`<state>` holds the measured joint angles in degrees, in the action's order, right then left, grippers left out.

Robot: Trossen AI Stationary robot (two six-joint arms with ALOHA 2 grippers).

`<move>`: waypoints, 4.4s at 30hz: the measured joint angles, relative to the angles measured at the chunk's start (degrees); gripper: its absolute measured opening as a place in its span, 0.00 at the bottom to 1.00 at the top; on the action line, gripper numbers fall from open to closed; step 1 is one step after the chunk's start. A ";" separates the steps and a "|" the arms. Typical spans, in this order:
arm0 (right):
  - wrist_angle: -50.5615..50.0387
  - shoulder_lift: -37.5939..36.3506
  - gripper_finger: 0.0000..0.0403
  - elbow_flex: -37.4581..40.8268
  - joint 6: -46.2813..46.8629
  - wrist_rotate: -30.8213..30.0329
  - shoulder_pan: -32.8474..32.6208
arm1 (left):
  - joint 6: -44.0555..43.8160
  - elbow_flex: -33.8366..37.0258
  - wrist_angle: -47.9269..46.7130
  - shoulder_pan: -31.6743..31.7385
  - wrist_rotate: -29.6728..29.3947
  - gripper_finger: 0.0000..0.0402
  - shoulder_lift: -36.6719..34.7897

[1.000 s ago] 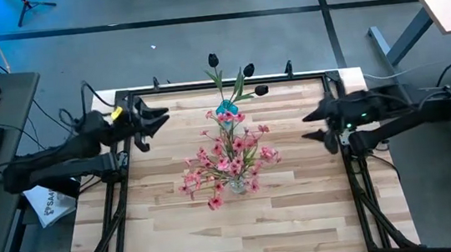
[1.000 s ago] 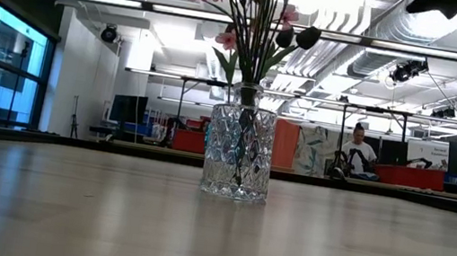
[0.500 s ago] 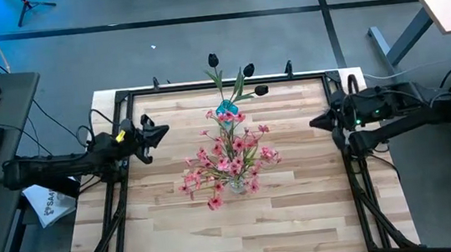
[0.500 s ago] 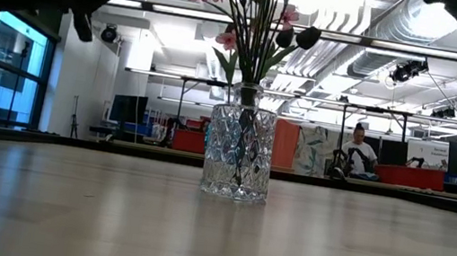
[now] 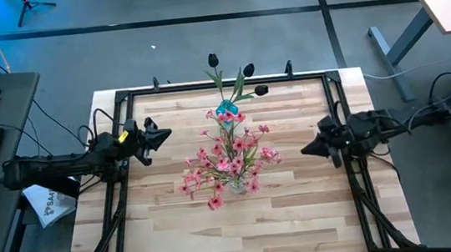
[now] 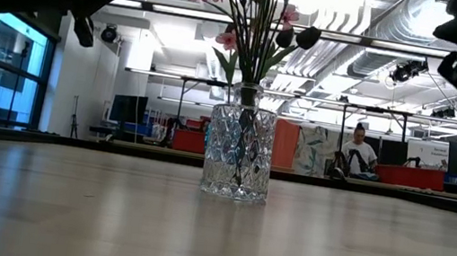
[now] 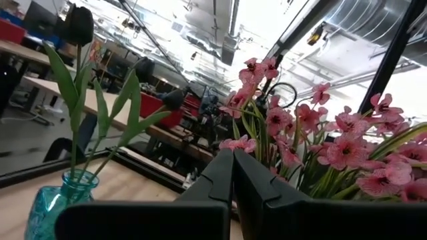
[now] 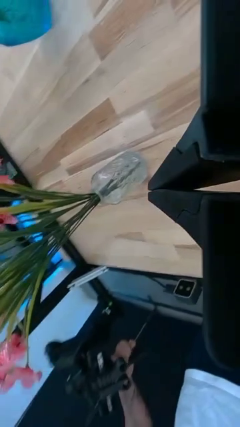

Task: Sort flowers into vase by color
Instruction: Return to Home Position

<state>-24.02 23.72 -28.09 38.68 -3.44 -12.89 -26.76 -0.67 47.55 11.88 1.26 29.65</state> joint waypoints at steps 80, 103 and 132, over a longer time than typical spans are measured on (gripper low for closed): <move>25.04 -23.34 0.00 27.53 -28.65 3.03 2.76 | -1.14 -0.02 -46.73 -2.16 -3.21 0.00 -29.46; 25.07 -23.32 0.00 27.55 -28.65 3.01 2.76 | 9.99 -0.02 -46.78 -14.85 -2.10 0.00 -29.46; 25.08 -23.30 0.00 27.58 -28.65 3.01 2.78 | 18.90 -0.02 -46.80 -20.35 -2.10 0.00 -28.48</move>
<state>1.06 0.42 -0.51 10.02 -0.43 -10.11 -7.86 -0.69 0.75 -8.47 -0.84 1.17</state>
